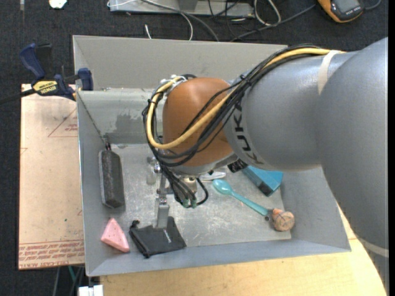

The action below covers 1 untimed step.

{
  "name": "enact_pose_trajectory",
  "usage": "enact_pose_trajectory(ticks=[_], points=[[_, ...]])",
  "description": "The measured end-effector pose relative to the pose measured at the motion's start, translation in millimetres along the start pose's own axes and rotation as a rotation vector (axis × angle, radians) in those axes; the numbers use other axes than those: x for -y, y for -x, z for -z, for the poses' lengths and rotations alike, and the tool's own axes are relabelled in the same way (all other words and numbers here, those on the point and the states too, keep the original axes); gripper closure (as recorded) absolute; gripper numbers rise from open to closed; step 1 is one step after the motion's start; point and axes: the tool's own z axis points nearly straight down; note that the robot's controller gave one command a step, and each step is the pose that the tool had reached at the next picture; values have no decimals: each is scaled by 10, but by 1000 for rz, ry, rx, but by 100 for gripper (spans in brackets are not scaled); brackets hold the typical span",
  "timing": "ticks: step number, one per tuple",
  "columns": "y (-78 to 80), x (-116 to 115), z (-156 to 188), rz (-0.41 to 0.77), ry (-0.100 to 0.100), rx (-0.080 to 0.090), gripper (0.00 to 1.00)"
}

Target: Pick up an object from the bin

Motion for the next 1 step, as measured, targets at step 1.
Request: enact_pose_trajectory(ticks=[1], points=[[21, 10, 43, -4, 1, 7, 0]])
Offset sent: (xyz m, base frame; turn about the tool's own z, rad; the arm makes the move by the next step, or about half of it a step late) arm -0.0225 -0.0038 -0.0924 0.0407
